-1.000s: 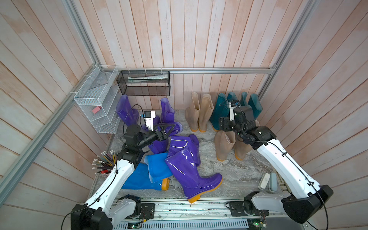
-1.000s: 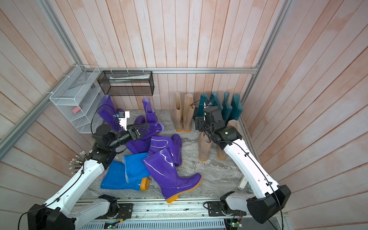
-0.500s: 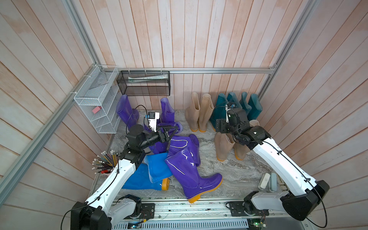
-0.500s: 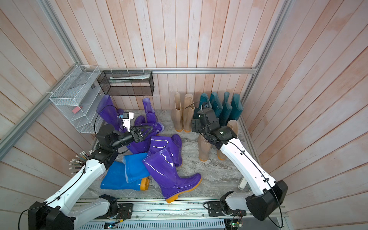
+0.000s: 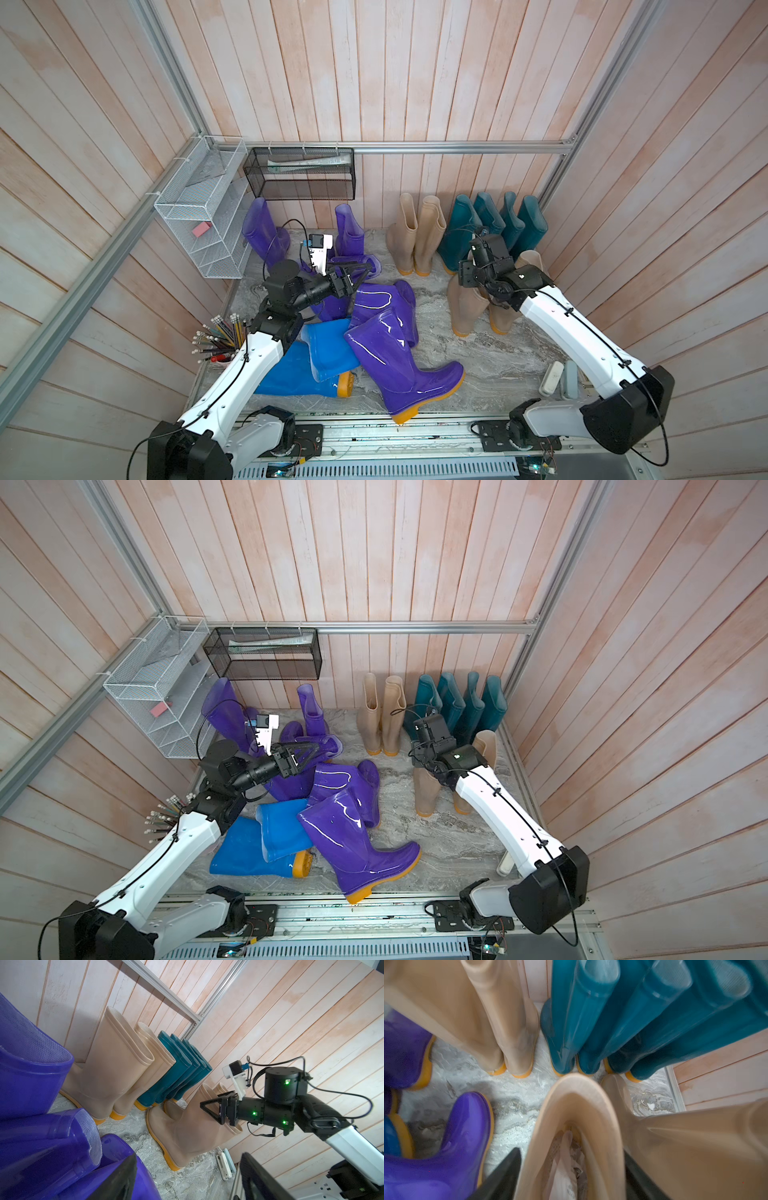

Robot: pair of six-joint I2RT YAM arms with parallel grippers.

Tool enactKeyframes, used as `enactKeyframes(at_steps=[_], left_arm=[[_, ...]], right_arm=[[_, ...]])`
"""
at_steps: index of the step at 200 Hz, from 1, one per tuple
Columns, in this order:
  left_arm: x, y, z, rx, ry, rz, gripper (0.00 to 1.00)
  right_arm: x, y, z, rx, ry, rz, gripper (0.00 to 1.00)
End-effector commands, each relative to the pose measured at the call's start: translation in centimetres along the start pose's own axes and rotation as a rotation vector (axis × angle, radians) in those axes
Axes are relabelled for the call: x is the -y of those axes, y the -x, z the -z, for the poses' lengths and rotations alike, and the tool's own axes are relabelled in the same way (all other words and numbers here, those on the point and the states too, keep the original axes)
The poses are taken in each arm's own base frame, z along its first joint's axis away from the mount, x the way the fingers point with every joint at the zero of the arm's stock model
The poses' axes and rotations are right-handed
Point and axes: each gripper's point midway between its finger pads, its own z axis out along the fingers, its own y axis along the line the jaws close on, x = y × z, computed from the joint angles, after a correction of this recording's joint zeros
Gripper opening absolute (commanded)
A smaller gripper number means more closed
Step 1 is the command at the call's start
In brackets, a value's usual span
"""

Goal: Match and arrange rain boots in pairs
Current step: Pair a pair of rain boots at the center of the board.

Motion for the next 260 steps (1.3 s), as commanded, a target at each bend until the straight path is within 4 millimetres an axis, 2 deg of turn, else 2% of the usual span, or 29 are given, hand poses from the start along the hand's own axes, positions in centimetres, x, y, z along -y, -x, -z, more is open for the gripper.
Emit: enactKeyframes(at_steps=[1, 14, 28, 61, 106, 125, 164, 198, 210, 223, 237, 250, 260], left_arm=[[1.1, 1.1, 0.1, 0.019, -0.027, -0.039, 0.81], [1.1, 1.1, 0.1, 0.020, -0.026, -0.041, 0.81], [1.1, 1.1, 0.1, 0.021, -0.022, -0.042, 0.81], [0.9, 1.1, 0.1, 0.023, -0.013, -0.045, 0.81], [0.8, 1.1, 0.1, 0.022, -0.008, -0.047, 0.81], [0.9, 1.1, 0.1, 0.022, -0.011, -0.045, 0.81], [1.0, 1.1, 0.1, 0.024, -0.012, -0.049, 0.81], [0.8, 1.1, 0.1, 0.021, -0.009, -0.048, 0.81], [0.8, 1.1, 0.1, 0.022, -0.009, -0.047, 0.81], [0.8, 1.1, 0.0, 0.021, -0.009, -0.046, 0.81], [0.8, 1.0, 0.0, 0.020, -0.011, -0.046, 0.81], [0.8, 1.0, 0.0, 0.020, -0.011, -0.046, 0.81], [0.8, 1.1, 0.1, 0.021, -0.010, -0.047, 0.81]], right_arm=[[0.5, -1.2, -0.2, -0.037, 0.058, -0.039, 0.35], [1.6, -1.0, -0.1, -0.023, 0.049, -0.064, 0.14], [2.4, -0.1, 0.6, 0.020, 0.041, -0.087, 0.00], [3.9, 1.8, 1.4, 0.071, 0.001, -0.084, 0.00], [5.0, 1.4, 0.4, 0.021, -0.061, -0.020, 0.00], [6.7, 1.9, 0.8, 0.013, -0.151, 0.013, 0.00], [7.9, 2.8, 1.3, 0.016, -0.220, 0.046, 0.00], [7.1, 1.3, -0.6, -0.048, -0.202, 0.097, 0.00], [7.6, 1.4, -0.8, -0.044, -0.237, 0.104, 0.00], [7.1, 1.6, -1.0, -0.045, -0.217, 0.106, 0.00], [6.2, 2.1, -0.9, -0.029, -0.193, 0.119, 0.13], [5.4, 2.7, -0.6, -0.007, -0.186, 0.135, 0.36], [4.8, 3.0, -0.4, 0.001, -0.178, 0.150, 0.41]])
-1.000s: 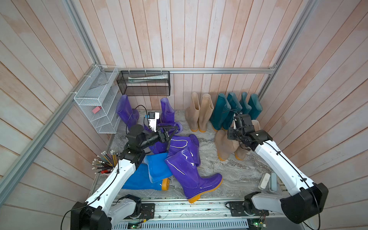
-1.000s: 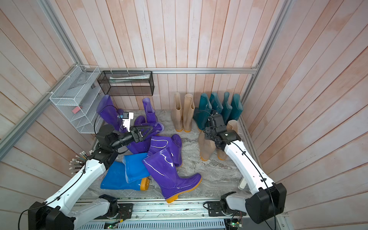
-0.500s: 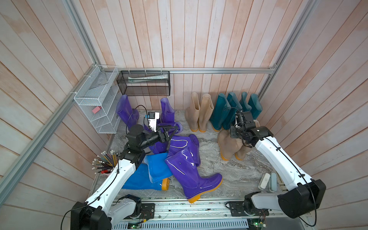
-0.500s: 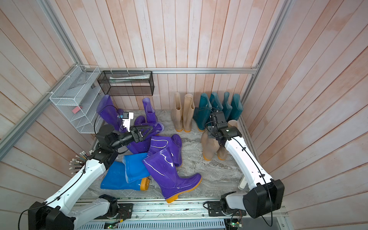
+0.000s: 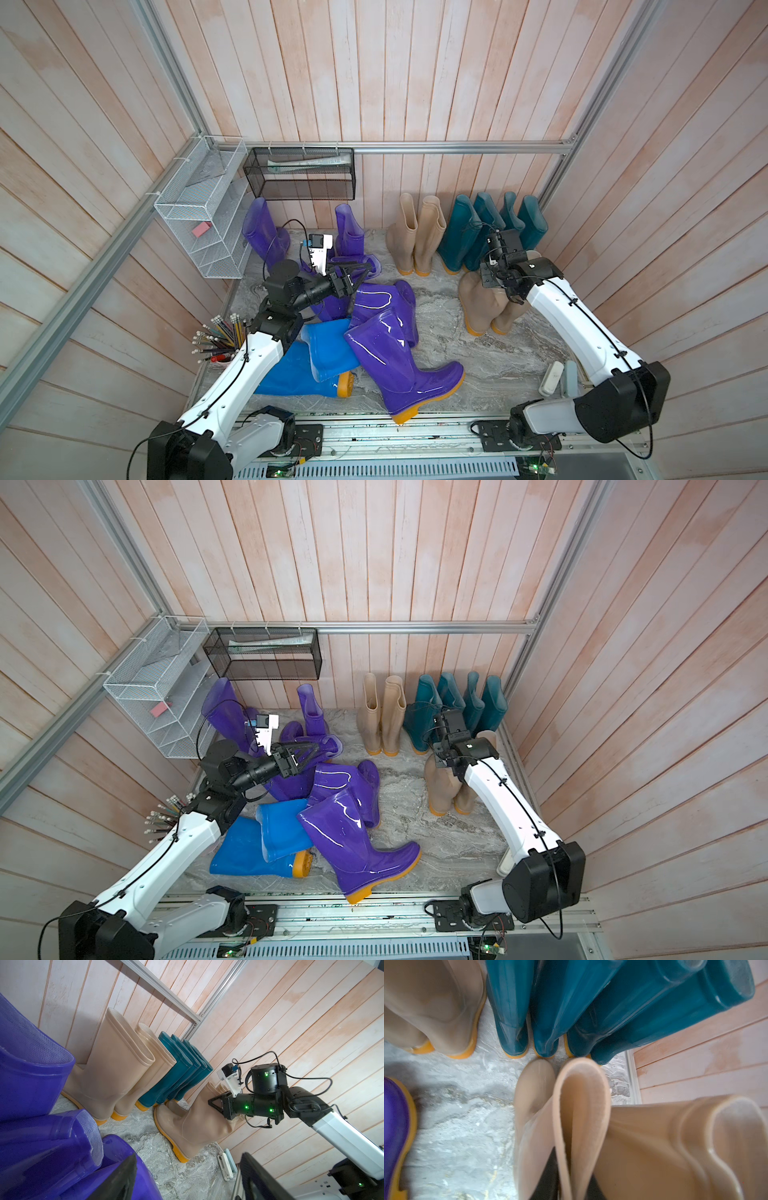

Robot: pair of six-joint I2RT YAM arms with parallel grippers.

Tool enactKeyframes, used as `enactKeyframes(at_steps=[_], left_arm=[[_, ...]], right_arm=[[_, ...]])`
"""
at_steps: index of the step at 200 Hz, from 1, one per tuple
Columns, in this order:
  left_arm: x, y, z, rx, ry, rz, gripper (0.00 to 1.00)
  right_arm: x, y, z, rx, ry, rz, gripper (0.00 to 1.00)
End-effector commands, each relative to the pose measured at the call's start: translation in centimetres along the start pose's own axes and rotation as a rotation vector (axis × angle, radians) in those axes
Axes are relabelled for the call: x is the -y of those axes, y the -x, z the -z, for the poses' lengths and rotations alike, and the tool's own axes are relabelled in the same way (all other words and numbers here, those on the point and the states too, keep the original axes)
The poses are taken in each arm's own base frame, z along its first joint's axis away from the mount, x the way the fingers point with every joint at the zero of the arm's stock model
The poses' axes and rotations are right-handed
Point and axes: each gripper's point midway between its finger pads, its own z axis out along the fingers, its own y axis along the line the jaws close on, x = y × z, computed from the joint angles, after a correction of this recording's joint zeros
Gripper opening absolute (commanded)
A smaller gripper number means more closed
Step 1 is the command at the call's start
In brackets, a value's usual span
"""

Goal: Match and arrange rain boots in pairs
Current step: Pair a pair of rain boots at the center of the board.

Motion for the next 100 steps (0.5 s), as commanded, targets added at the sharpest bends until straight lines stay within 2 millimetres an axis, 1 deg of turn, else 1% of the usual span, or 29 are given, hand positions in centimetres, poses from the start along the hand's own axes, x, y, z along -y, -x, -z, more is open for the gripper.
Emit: enactKeyframes(at_steps=[1, 29, 54, 69, 85, 100], left_arm=[[0.9, 1.0, 0.1, 0.019, -0.014, -0.039, 0.81], [1.0, 1.2, 0.2, 0.022, -0.009, -0.052, 0.81], [0.9, 1.6, 0.6, 0.045, 0.020, -0.075, 0.81], [0.7, 1.8, 0.8, 0.057, 0.038, -0.084, 0.81], [0.6, 1.9, 0.9, 0.062, 0.046, -0.087, 0.81], [0.6, 1.9, 0.9, 0.061, 0.045, -0.087, 0.81]], right_arm=[[-0.7, 2.7, 0.9, 0.078, -0.008, 0.010, 0.41], [-1.4, 3.8, 2.0, 0.095, -0.018, 0.038, 0.52], [-2.1, 4.9, 4.0, 0.133, -0.034, 0.069, 0.62], [-2.1, 5.4, 5.0, 0.151, -0.039, 0.075, 0.63], [-1.9, 5.4, 5.4, 0.153, -0.049, 0.074, 0.64], [-1.7, 5.0, 5.5, 0.144, -0.053, 0.075, 0.67]])
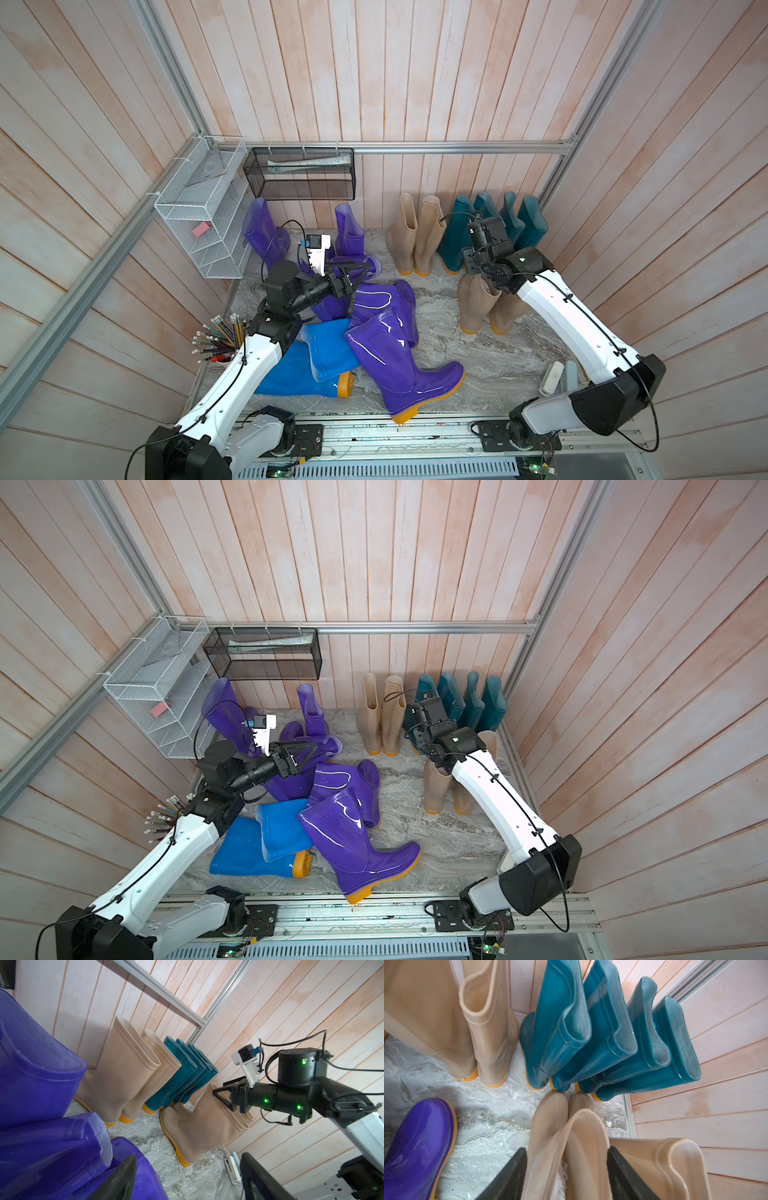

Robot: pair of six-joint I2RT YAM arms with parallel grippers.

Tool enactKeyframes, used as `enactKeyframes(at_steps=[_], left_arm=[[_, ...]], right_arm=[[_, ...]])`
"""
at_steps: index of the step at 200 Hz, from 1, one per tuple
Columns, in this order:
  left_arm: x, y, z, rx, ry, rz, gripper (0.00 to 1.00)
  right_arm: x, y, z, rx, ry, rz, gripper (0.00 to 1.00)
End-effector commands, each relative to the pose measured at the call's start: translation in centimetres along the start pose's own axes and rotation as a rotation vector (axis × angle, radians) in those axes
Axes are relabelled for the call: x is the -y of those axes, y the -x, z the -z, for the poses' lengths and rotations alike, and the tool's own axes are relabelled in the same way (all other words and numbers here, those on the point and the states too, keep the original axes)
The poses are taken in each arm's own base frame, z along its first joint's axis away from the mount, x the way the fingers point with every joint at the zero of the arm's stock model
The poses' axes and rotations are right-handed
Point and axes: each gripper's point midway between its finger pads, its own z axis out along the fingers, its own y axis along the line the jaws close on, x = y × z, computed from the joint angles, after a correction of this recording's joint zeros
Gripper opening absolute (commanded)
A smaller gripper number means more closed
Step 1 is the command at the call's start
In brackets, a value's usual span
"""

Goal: Match and arrange rain boots in pairs
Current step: Pair a pair of rain boots at the center of the board.

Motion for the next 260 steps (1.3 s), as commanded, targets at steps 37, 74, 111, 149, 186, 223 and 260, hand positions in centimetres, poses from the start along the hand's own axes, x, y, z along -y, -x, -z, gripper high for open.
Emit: enactKeyframes(at_steps=[37, 74, 111, 149, 186, 223, 260], left_arm=[[0.7, 1.4, 0.3, 0.034, 0.006, -0.047, 0.81], [0.8, 1.4, 0.2, 0.028, -0.004, -0.040, 0.81], [0.9, 1.5, 0.3, 0.033, -0.002, -0.043, 0.81], [1.0, 1.4, 0.3, 0.031, -0.007, -0.043, 0.81], [0.9, 1.4, 0.3, 0.031, -0.003, -0.044, 0.81], [0.8, 1.3, 0.3, 0.028, -0.003, -0.041, 0.81], [0.7, 1.2, 0.1, 0.025, -0.004, -0.037, 0.81]], right_arm=[[1.2, -4.0, 1.8, -0.074, -0.016, -0.033, 0.76], [-0.2, -7.8, 3.0, -0.108, 0.140, -0.123, 0.80], [0.7, -10.1, 1.9, -0.164, 0.154, -0.215, 0.19], [4.2, -8.5, 1.4, -0.117, -0.010, -0.203, 0.00], [5.2, -8.2, 0.6, -0.126, -0.088, -0.112, 0.00], [6.4, -8.8, 0.8, -0.130, -0.153, -0.080, 0.00], [7.1, -7.5, 1.7, -0.113, -0.167, -0.084, 0.00]])
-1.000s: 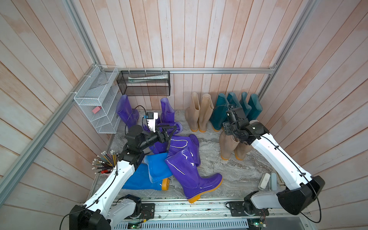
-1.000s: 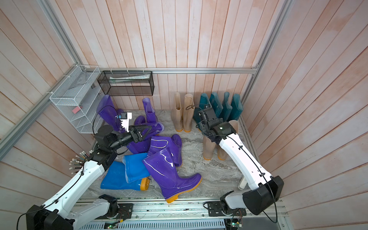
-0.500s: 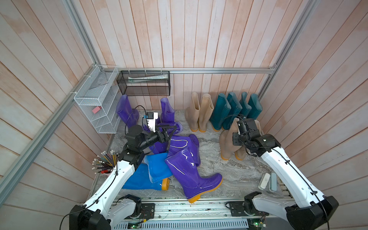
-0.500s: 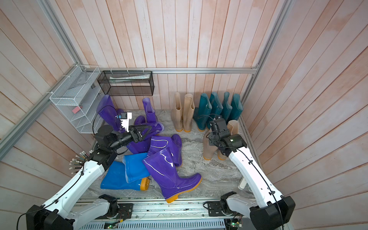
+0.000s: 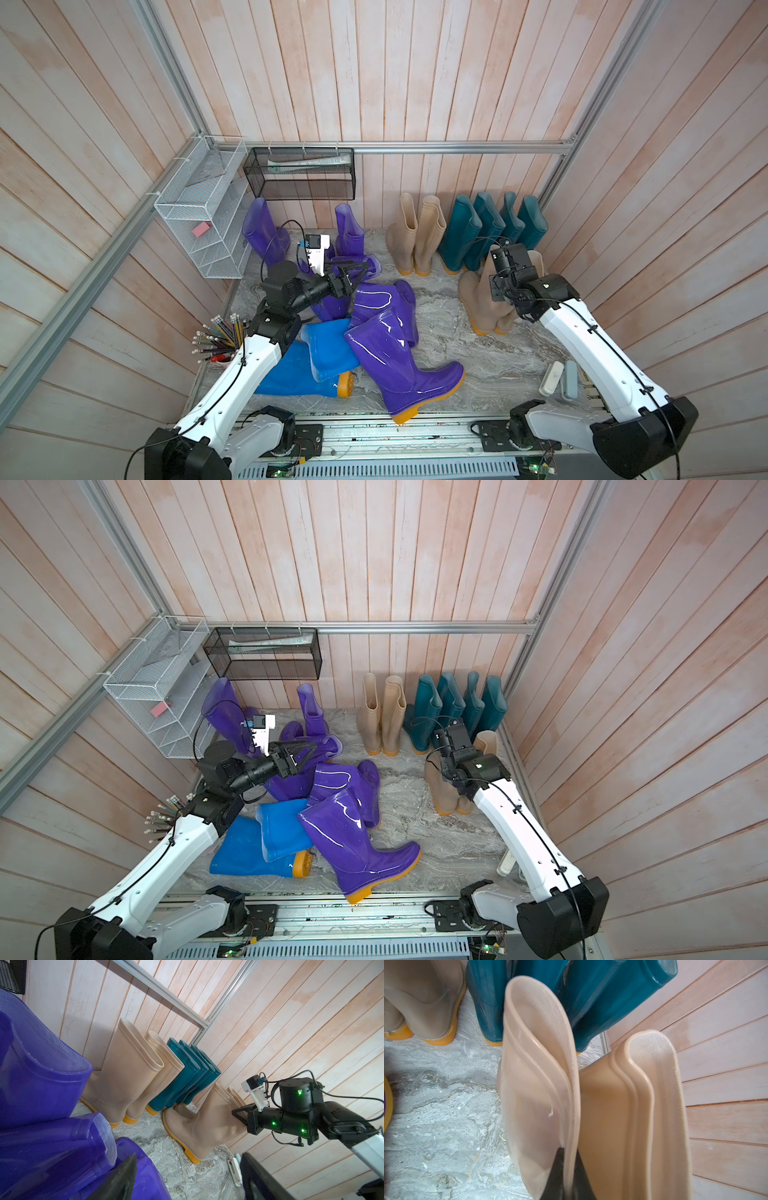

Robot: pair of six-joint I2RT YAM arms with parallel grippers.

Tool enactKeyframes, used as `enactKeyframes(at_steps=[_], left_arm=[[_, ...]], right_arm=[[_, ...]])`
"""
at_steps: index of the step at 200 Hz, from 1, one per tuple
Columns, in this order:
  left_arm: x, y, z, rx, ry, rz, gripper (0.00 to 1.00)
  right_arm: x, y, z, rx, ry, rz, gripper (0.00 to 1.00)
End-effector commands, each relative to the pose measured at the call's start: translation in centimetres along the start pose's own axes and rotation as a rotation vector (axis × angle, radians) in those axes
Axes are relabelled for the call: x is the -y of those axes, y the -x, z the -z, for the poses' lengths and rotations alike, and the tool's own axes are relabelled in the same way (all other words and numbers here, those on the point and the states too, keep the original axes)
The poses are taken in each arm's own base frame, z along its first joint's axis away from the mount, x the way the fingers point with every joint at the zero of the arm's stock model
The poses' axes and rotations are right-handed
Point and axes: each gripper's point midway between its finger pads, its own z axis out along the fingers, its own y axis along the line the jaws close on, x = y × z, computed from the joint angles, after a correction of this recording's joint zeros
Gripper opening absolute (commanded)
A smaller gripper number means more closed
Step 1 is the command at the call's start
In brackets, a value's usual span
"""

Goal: Match and arrange rain boots in pairs
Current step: Pair a pair of rain boots at the center of the board, then pick up the rain boot at the center of the board.

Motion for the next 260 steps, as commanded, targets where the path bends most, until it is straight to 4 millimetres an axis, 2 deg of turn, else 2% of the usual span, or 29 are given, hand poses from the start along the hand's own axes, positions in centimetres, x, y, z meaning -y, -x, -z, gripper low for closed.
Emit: enactKeyframes(at_steps=[1, 7, 21, 34, 40, 59, 80, 107, 135, 157, 171, 187, 197, 214, 231, 260], left_arm=[[0.9, 1.2, 0.1, 0.022, -0.018, -0.034, 0.81], [0.9, 1.2, 0.1, 0.022, -0.018, -0.034, 0.81], [0.9, 1.2, 0.1, 0.022, -0.017, -0.035, 0.81], [0.8, 1.2, 0.2, 0.024, -0.013, -0.038, 0.81], [0.8, 1.2, 0.2, 0.025, -0.012, -0.039, 0.81], [0.7, 1.2, 0.1, 0.022, -0.010, -0.037, 0.81], [0.8, 1.3, 0.1, 0.024, -0.009, -0.040, 0.81], [0.7, 1.4, 0.3, 0.032, 0.007, -0.054, 0.81], [0.3, 1.9, 0.7, 0.054, 0.051, -0.079, 0.81], [-0.3, 2.4, 1.1, 0.078, 0.105, -0.107, 0.80], [1.2, 2.0, 0.9, 0.032, 0.037, -0.160, 0.77], [2.2, 0.2, -0.2, -0.089, -0.005, -0.194, 0.75], [3.1, -1.3, -1.2, -0.178, 0.006, -0.248, 0.75], [3.4, -5.4, -2.2, -0.349, 0.080, -0.315, 0.76], [2.7, -8.3, -2.0, -0.451, 0.109, -0.273, 0.78], [1.9, -13.2, -0.7, -0.625, 0.111, -0.201, 0.79]], right_arm=[[1.6, 1.7, 1.2, 0.042, -0.047, -0.018, 0.00], [1.2, 1.7, 1.1, 0.039, -0.031, -0.014, 0.01], [0.3, 1.3, 0.8, 0.017, -0.001, 0.000, 0.15], [-0.5, 0.8, 0.7, 0.002, 0.015, 0.016, 0.36], [-0.7, 0.7, 0.8, 0.003, 0.018, 0.020, 0.42], [-0.8, 1.2, 1.6, 0.026, 0.031, 0.013, 0.49], [-0.4, 2.4, 3.3, 0.065, 0.039, -0.009, 0.60], [-0.5, 4.4, 6.5, 0.136, 0.039, -0.017, 0.66], [-2.0, 6.4, 10.2, 0.209, 0.072, -0.022, 0.67], [-5.3, 7.5, 13.1, 0.286, 0.155, -0.040, 0.67], [-8.3, 7.7, 14.6, 0.330, 0.234, -0.039, 0.67], [-10.5, 8.1, 15.6, 0.366, 0.292, -0.042, 0.66], [-10.6, 8.4, 15.7, 0.382, 0.297, -0.052, 0.66], [-10.6, 9.0, 16.3, 0.421, 0.321, -0.060, 0.67], [-10.1, 9.0, 16.5, 0.444, 0.327, -0.073, 0.70], [-8.9, 8.1, 15.9, 0.454, 0.305, -0.083, 0.76]])
